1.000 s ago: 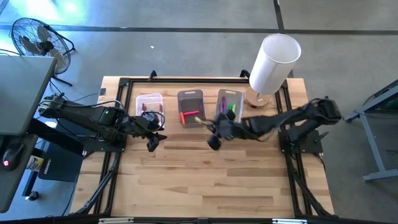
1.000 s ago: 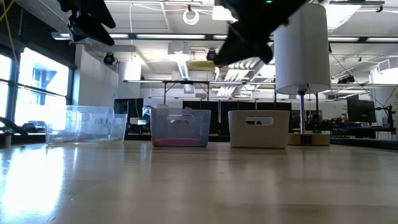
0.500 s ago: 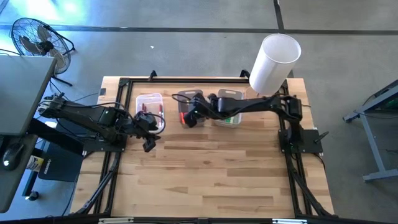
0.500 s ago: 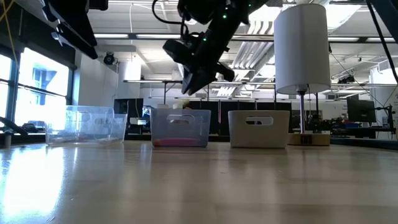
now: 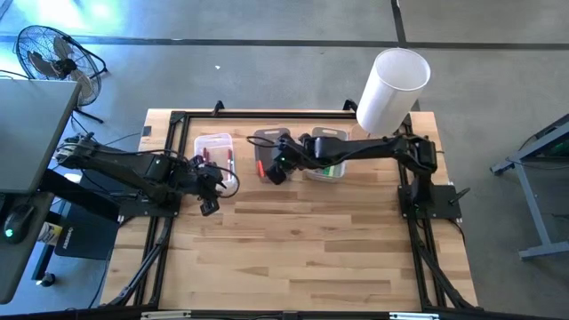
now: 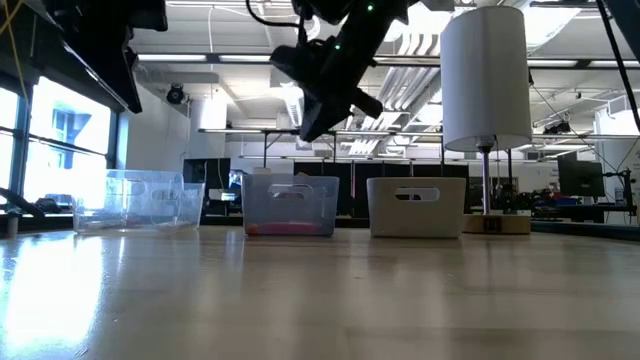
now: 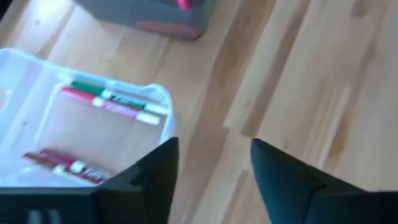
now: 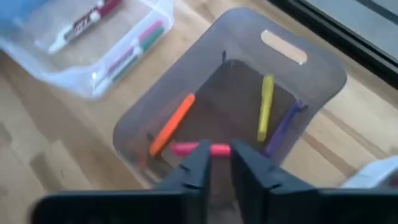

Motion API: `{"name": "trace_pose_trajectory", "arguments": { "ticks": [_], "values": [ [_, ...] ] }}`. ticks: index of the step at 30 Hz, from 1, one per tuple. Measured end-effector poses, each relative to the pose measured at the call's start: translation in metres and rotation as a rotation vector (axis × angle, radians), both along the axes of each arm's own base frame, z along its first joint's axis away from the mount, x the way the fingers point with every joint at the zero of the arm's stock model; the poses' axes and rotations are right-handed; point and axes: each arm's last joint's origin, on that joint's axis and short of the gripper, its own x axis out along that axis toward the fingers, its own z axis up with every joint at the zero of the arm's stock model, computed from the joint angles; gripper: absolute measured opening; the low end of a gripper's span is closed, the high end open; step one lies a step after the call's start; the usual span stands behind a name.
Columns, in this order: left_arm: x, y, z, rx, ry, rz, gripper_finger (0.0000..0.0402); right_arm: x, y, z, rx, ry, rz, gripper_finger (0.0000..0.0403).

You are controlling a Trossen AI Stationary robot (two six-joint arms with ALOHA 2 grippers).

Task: Pick & Place Markers
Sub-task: Return to Home Position

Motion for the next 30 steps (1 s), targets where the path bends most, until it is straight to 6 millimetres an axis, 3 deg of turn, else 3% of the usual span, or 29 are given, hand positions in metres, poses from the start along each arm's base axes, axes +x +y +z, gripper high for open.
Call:
{"name": "trace_pose_trajectory", "arguments": {
  "ticks": [3, 6, 8, 14, 18, 24, 30],
  "values": [
    [0.001, 0.0, -0.003, 0.016, 0.03, 0.0, 0.0142, -0.005, 0.011, 0.007, -0.003, 0.03, 0.086, 0.0008],
    [0.001, -0.004, -0.011, 0.051, 0.028, -0.048, 0.0048, -0.009, 0.026, 0.011, -0.013, 0.047, 0.143, 0.0017],
    [-0.001, -0.007, -0.019, 0.058, -0.046, -0.084, 0.0015, -0.016, 0.036, 0.007, -0.014, 0.049, 0.165, 0.001],
    [-0.034, -0.002, -0.045, -0.013, -0.379, -0.199, 0.0003, -0.041, 0.063, -0.007, 0.02, -0.075, 0.182, 0.0004],
    [-0.049, 0.003, -0.061, 0.049, -0.593, -0.293, 0.0001, -0.063, 0.076, -0.006, -0.001, -0.195, 0.208, 0.0003],
    [-0.068, 0.009, -0.083, 0.093, -0.743, -0.348, 0.0001, -0.097, 0.082, 0.0, -0.058, -0.272, 0.232, 0.0002],
    [-0.073, 0.008, -0.092, 0.114, -0.901, -0.431, 0.0, -0.117, 0.079, 0.006, -0.031, -0.322, 0.193, 0.0001]
  ]
}}
